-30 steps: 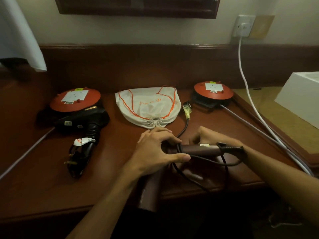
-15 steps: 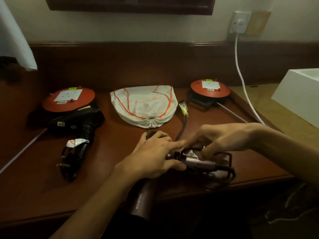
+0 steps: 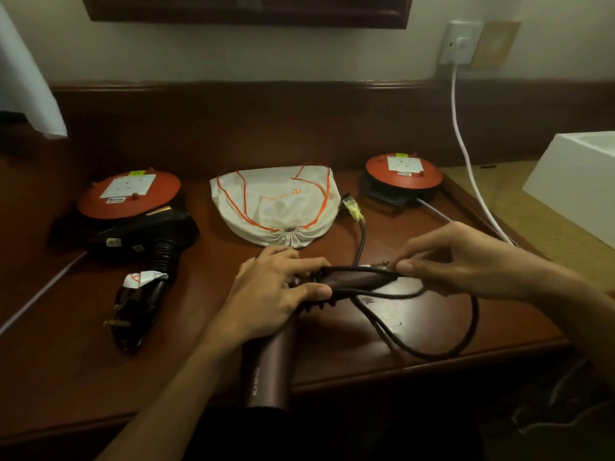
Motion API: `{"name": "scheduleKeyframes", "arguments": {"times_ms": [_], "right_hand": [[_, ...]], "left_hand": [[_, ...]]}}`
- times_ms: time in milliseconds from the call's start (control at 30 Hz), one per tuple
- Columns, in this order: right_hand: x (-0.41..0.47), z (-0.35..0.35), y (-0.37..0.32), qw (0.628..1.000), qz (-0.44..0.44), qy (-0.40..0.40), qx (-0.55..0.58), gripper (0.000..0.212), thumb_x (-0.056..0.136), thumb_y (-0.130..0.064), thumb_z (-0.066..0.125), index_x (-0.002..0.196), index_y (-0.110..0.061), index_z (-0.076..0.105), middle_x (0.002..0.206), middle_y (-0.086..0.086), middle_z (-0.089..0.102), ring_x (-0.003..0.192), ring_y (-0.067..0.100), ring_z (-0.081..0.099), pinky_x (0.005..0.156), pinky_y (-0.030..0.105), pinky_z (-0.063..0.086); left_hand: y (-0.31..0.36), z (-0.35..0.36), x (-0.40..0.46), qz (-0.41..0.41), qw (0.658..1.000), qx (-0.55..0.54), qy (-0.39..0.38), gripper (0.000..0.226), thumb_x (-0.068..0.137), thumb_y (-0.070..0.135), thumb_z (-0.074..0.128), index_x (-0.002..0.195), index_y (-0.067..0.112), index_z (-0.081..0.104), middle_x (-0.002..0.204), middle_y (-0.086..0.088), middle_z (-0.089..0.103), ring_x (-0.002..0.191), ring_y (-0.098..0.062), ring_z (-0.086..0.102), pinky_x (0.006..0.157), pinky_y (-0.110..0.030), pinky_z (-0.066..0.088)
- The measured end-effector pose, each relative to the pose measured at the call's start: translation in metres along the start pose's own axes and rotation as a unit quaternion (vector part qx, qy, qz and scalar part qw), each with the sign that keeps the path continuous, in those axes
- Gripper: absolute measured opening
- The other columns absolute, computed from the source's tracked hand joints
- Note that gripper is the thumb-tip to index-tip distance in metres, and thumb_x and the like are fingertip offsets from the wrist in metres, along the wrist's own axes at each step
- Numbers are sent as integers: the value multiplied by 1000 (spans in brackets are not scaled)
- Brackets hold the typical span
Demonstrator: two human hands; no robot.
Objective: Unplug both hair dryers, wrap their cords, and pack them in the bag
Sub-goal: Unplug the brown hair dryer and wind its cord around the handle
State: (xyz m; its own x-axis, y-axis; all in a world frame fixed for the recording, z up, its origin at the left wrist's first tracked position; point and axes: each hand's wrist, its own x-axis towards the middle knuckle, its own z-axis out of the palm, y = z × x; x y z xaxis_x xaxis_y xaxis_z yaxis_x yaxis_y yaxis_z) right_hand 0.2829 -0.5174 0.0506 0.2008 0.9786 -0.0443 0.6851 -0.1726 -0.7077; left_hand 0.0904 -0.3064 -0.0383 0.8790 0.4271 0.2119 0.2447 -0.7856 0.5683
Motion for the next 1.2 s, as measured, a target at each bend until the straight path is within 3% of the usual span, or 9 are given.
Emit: {"name": "scheduleKeyframes", "arguments": {"times_ms": [200, 333, 467, 567, 700, 833, 900, 1067, 1200], "right_hand": [[-22, 73, -12, 998, -43, -41, -26, 36, 100, -28, 53, 133, -43, 60, 78, -33, 62, 75, -8, 59, 65, 13, 45], [-13, 96, 5, 998, -36, -10, -55, 33, 102, -27, 55, 131, -41, 63, 85, -10, 67, 77, 15, 62, 65, 31, 49], [7, 94, 32, 998, 19, 32, -43, 30, 98, -19, 62, 118, -39, 70, 98, -29, 68, 85, 3, 66, 71, 18, 52], [25, 93, 55, 997, 49, 43, -50, 17, 97, -12, 61, 98, -25, 72, 94, -8, 71, 81, 9, 67, 75, 33, 57], [52, 92, 92, 982, 169, -2, -85, 23, 99, -16, 59, 112, 2, 65, 107, 25, 68, 92, 39, 64, 81, 39, 54], [98, 83, 78, 994, 61, -39, -76, 29, 88, -22, 73, 82, 6, 68, 77, 25, 67, 62, 24, 58, 62, 45, 49], [104, 72, 56, 995, 17, -66, -68, 29, 86, -17, 76, 74, 8, 67, 69, 26, 63, 57, 11, 49, 53, 33, 41], [110, 59, 33, 986, -9, -139, -89, 11, 82, -15, 76, 85, -4, 74, 79, 14, 73, 66, 19, 64, 65, 40, 52], [103, 42, 12, 985, 22, -170, -15, 14, 91, -11, 64, 97, -3, 75, 70, 10, 59, 58, 20, 45, 51, 31, 36]], "left_hand": [[-10, 3, -6, -15, 993, -96, 71, 54, 88, 83, 26, 111, 57, 68, 108, 26, 65, 122, 3, 47, 103, -43, 44], [-6, 3, -12, -24, 987, -122, 105, 46, 65, 80, 69, 105, 58, 70, 106, 26, 66, 124, -2, 49, 99, -43, 48], [-9, 2, -15, -7, 984, -146, 99, 45, 62, 72, 77, 103, 54, 73, 101, 23, 67, 125, -4, 48, 100, -45, 47], [-8, 1, -19, 24, 986, -146, 72, 45, 63, 70, 79, 104, 52, 74, 97, 18, 69, 127, -7, 48, 100, -48, 46], [-8, -3, -20, 40, 991, -119, 36, 50, 62, 71, 80, 108, 51, 73, 97, 21, 66, 129, -7, 47, 105, -52, 40], [-8, -7, -21, 65, 998, 3, 7, 58, 60, 78, 75, 113, 57, 68, 97, 26, 60, 126, 1, 42, 111, -50, 31], [-6, -7, -21, 69, 997, 41, -5, 66, 57, 83, 72, 117, 58, 66, 101, 26, 59, 125, 5, 39, 114, -48, 27], [6, -1, -19, 70, 991, 109, -21, 90, 63, 84, 66, 143, 46, 47, 121, 26, 60, 129, 6, 34, 120, -50, 16], [11, -1, -19, 40, 990, 136, -20, 95, 68, 79, 62, 151, 40, 36, 131, 24, 55, 133, 2, 28, 121, -56, 14]]}}
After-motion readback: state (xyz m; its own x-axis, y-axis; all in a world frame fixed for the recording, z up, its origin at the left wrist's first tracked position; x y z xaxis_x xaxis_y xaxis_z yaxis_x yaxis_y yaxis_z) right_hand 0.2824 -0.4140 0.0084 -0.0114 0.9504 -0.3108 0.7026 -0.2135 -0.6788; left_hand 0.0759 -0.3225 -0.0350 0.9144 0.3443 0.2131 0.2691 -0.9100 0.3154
